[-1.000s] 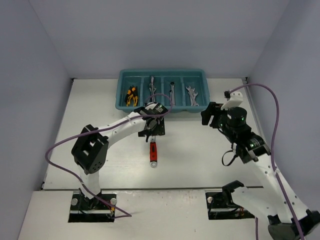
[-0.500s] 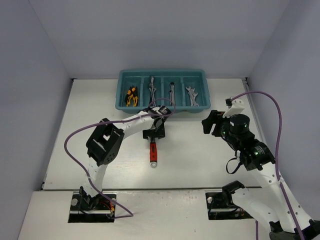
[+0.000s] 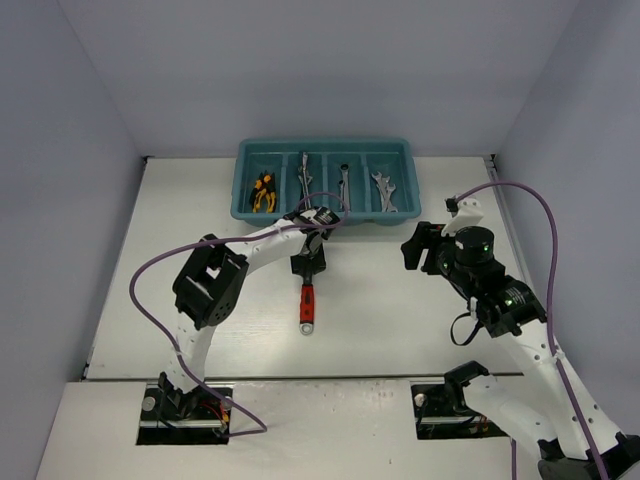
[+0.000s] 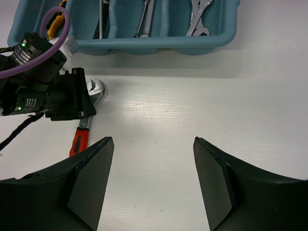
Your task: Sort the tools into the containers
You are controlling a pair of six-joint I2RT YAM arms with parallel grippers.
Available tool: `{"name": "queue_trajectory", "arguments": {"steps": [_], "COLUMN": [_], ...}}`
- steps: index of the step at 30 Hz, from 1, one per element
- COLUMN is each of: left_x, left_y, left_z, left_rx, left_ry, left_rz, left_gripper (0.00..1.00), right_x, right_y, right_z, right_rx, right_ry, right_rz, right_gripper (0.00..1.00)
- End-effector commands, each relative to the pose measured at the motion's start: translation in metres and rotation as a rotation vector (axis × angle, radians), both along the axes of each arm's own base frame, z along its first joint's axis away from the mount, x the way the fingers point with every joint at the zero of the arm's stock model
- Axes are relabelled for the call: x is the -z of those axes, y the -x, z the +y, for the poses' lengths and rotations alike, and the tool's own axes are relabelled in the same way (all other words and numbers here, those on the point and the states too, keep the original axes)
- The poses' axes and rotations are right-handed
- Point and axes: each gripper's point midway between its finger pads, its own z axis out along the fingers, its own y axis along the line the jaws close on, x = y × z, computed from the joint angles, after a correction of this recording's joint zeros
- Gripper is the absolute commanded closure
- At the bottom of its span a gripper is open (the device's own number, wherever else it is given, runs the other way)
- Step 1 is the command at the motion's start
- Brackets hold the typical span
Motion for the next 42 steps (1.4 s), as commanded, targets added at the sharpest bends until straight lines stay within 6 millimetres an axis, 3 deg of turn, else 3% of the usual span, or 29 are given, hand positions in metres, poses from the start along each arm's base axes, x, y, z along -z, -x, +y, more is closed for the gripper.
{"name": "queue_trajectory", "arguments": {"steps": [1,14,16,17,19,23,25,29,42], "left_x": [0.009,0.019,0.019,0.018,0.015,-0.011,-0.037,-0.071,-0.125], "left_y": [0.017,0.019,0.018,0.019,0.02,0.015,0.01,0.001,-0.018], "left_z": [0.018,0.014,0.011,0.011,0.012,0.015,0.018,0.024,0.034], "left_rx": [-0.025,0.026,0.027,0.026,0.027,0.056,0.072,0.076,0.065], "left_ry": [-0.05,-0.057,-0.048,-0.045,-0.043,-0.037,-0.025,-0.022,-0.034], "left_rz": [0.059,0.101,0.105,0.109,0.108,0.041,-0.026,-0.123,-0.29], "left_gripper": [0.62,0.63,0.77,0.92,1.0,1.0,1.0,1.0,1.0], "right_x": [-0.014,-0.011,-0.012,-0.013,-0.014,-0.017,-0.017,-0.019,-0.035], "right_y": [-0.008,-0.009,-0.008,-0.008,-0.008,-0.006,-0.006,-0.005,0.008], "right_z": [0.003,0.002,0.003,0.003,0.002,0.002,0.001,0.002,0.008], "right_rx": [-0.011,-0.011,-0.012,-0.012,-0.011,-0.01,-0.01,-0.016,-0.071], "right_ry": [-0.003,0.007,0.004,0.003,0.004,0.0,0.002,-0.001,-0.024], "right_rz": [-0.045,-0.041,-0.043,-0.044,-0.047,-0.054,-0.056,-0.058,-0.105], "right_gripper": [0.36,0.35,0.35,0.35,0.35,0.35,0.35,0.35,0.35]}}
